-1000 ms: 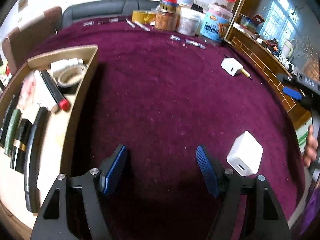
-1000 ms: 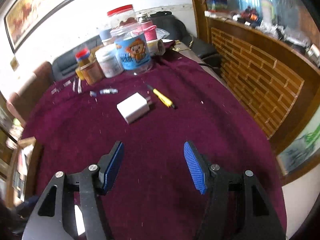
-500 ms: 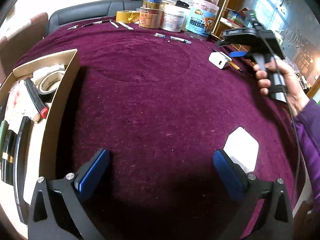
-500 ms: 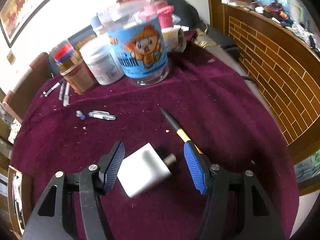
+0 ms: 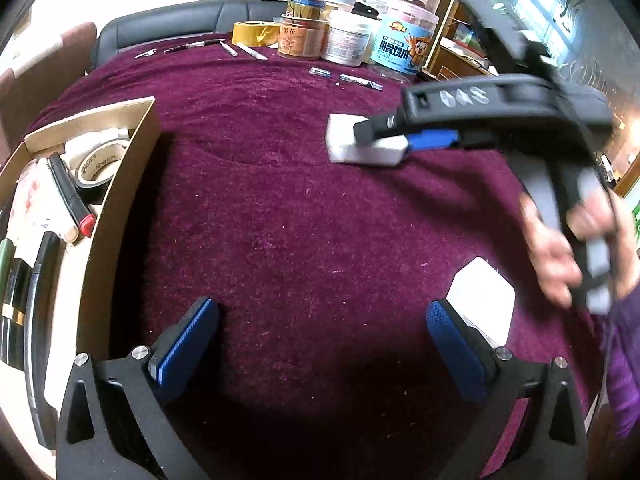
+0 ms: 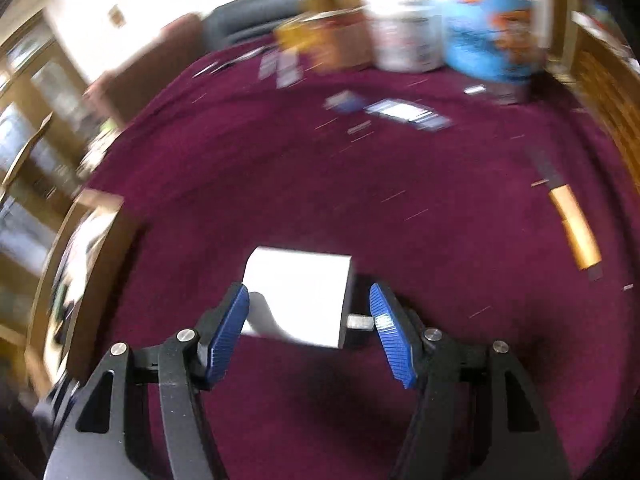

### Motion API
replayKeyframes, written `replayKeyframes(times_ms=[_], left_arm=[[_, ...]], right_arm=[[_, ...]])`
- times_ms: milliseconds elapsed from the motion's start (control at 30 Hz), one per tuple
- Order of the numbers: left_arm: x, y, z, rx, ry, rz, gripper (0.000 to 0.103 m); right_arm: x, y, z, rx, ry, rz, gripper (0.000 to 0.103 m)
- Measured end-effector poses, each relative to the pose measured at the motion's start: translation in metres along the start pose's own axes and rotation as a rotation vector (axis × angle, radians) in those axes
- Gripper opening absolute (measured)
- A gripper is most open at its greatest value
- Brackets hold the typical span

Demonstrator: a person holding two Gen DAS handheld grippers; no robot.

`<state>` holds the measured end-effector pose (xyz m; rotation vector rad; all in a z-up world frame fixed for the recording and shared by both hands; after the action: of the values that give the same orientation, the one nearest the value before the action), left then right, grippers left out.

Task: Organize rigid objects
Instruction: 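Grasp the second white charger with the left tool while the right tool holds its charger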

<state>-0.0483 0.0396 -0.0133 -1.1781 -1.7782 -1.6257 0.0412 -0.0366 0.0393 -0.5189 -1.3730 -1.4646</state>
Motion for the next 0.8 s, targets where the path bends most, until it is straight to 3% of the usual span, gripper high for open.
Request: replayKeyframes(times_ms=[67, 133, 200, 367, 467, 533, 667, 800], left_arm=[[0.000, 0.000, 0.000, 0.000, 0.000, 0.001, 0.101], [0.000, 0.000, 0.000, -0.004, 0.005, 0.003, 0.101], [-0.002, 0.000, -0.003, -0.017, 0.024, 0.010, 0.101], [-0.010, -0.004, -0.017, -0.099, 0.135, 0.056, 0.101], [0.000, 0.005, -0.015, -0.011, 0.036, 0.054, 0.101], [0.010, 0.021, -0.012, 0.069, -0.005, 0.021, 0.101], [-0.007, 0.061, 0.002, 0.211, -0.009, 0.045, 0.101], [-0.043, 0.090, 0.009, 0.269, 0.092, 0.088, 0.101]], right_arm=[[0.007, -0.019, 0.025, 0.055, 0.044, 0.012, 0.062], [0.029, -0.032, 0.030, 0.038, 0.045, -0.061, 0.062], [0.059, -0.047, 0.015, -0.044, 0.018, -0.166, 0.063], [0.093, -0.078, -0.045, -0.258, -0.026, -0.336, 0.073], [0.089, -0.099, -0.077, -0.366, -0.014, -0.356, 0.073], [0.085, -0.103, -0.095, -0.421, -0.016, -0.315, 0.073], [0.093, -0.103, -0.104, -0.470, 0.044, -0.363, 0.073], [0.085, -0.103, -0.110, -0.495, 0.064, -0.330, 0.073]])
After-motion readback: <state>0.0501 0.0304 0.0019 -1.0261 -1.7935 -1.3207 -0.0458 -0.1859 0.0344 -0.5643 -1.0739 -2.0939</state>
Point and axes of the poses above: each gripper's, at about its wrist camera, not at the fingertips, and x roughly against the way its jaws point, z to its left, y to its top, the point moved 3 cm from there along -x, roughly the way its jaws point, and after that the axes turned 1 degree about -x, right-handed, at the moved point
